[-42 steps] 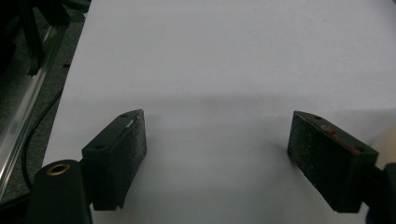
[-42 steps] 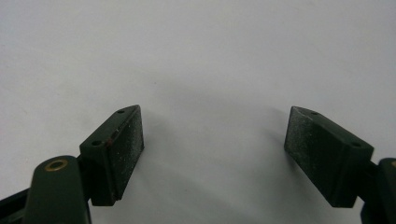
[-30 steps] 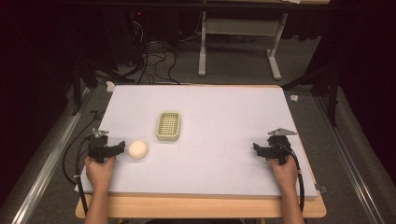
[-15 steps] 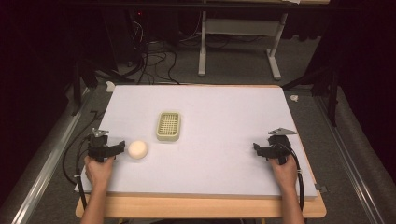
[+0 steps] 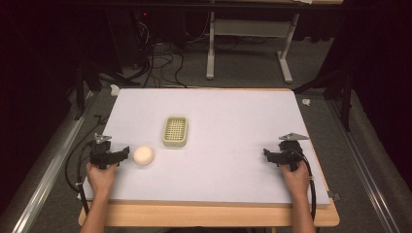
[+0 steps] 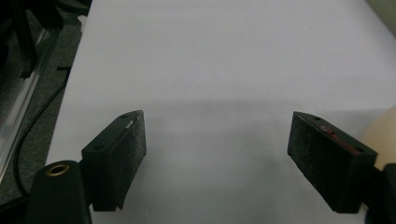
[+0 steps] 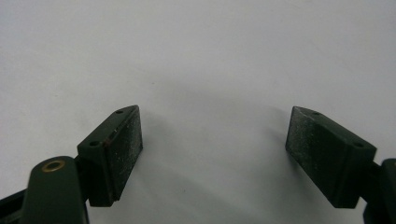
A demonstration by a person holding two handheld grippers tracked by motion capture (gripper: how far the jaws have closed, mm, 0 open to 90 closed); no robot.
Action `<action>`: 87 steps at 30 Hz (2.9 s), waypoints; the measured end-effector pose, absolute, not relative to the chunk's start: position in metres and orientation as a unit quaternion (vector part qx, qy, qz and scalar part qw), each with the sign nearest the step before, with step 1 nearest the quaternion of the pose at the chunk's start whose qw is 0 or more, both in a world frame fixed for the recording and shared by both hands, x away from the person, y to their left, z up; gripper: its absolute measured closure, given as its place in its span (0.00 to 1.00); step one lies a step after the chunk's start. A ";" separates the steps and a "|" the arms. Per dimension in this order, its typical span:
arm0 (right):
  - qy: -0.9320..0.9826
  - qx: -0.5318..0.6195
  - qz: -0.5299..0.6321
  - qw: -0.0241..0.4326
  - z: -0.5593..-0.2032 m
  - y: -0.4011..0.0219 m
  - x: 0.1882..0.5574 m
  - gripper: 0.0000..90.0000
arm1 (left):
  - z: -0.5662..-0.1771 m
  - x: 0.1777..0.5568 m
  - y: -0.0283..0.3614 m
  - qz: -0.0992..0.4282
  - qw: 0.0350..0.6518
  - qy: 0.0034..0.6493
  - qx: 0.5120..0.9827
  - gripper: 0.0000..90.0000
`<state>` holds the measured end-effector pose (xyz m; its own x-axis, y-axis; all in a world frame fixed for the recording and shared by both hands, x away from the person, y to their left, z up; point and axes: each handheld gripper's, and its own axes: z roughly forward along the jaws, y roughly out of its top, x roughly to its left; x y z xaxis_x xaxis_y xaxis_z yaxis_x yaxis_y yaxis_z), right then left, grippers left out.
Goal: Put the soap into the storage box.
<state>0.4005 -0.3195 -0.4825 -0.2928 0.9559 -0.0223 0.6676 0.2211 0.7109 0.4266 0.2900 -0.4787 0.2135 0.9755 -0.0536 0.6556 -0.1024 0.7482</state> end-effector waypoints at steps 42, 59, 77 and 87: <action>0.745 0.543 0.303 0.240 -0.482 -0.319 0.400 0.22 | -0.434 0.366 0.257 0.219 0.429 0.487 0.729 0.23; 0.746 0.543 0.302 0.241 -0.482 -0.319 0.399 0.22 | -0.455 0.381 0.232 0.213 0.389 0.484 0.754 0.18; 0.746 0.543 0.302 0.240 -0.482 -0.319 0.399 0.22 | -0.472 0.401 0.216 0.204 0.357 0.490 0.769 0.16; 0.745 0.543 0.302 0.241 -0.482 -0.319 0.399 0.22 | -0.478 0.407 0.215 0.194 0.345 0.497 0.772 0.18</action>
